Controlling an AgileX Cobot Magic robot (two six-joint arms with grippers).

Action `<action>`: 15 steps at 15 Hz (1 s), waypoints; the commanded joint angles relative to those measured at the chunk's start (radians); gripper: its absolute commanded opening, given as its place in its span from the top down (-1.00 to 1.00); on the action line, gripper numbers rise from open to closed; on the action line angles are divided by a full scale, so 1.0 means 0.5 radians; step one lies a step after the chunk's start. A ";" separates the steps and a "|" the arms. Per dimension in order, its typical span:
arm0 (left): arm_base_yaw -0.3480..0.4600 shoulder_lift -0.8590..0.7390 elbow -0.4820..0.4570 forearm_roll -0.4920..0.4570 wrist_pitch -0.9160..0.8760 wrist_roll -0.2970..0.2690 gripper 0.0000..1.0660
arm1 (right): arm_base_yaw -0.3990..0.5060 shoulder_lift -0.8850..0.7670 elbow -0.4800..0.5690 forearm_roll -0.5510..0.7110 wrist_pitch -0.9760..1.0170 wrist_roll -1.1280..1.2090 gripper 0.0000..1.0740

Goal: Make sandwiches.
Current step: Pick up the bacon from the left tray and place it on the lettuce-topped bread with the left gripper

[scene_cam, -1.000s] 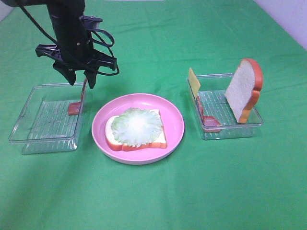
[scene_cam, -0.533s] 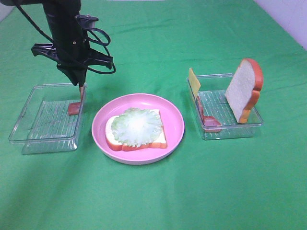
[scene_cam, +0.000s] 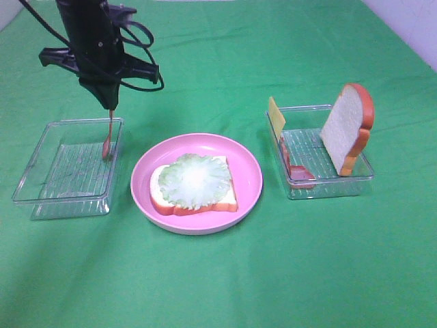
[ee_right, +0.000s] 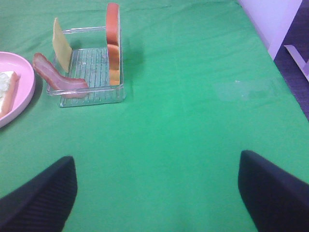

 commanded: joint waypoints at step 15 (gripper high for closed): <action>-0.326 0.072 -0.012 -0.848 0.030 0.410 1.00 | -0.012 -0.030 0.002 0.000 -0.016 0.000 -0.59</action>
